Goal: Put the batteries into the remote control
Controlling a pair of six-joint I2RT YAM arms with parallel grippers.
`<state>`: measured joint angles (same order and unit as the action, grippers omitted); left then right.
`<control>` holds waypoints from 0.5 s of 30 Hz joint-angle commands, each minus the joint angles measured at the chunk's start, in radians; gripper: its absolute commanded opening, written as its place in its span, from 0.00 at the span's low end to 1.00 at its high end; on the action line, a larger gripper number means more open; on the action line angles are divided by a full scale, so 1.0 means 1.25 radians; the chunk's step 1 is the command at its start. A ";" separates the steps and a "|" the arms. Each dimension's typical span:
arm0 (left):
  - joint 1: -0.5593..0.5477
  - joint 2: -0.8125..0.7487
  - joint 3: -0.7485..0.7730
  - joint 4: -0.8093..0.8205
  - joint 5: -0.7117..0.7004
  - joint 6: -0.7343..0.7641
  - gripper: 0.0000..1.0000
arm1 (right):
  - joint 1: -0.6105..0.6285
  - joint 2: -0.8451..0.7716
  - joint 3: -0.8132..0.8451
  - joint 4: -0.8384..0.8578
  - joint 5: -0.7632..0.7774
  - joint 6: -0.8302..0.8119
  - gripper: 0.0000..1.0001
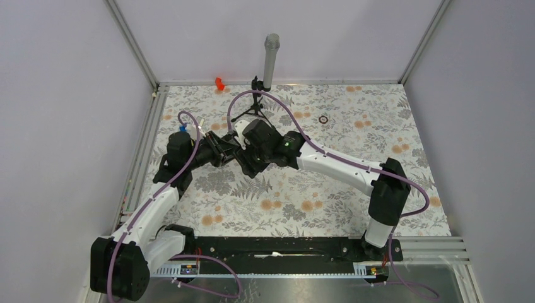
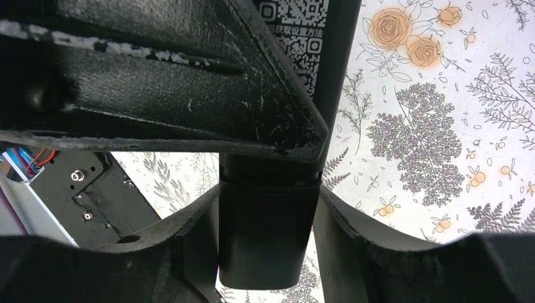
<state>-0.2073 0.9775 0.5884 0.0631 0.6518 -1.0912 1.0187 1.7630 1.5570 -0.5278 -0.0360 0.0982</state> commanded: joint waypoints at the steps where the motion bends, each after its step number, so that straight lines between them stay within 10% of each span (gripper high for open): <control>1: 0.005 -0.003 0.004 0.052 0.043 -0.018 0.00 | 0.003 0.011 0.040 0.007 0.024 0.008 0.58; 15: 0.021 0.005 0.005 0.053 0.048 -0.016 0.00 | -0.011 -0.038 0.018 0.057 -0.051 0.026 0.91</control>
<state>-0.1928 0.9821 0.5869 0.0647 0.6842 -1.1015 1.0172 1.7699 1.5665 -0.4988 -0.0551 0.1184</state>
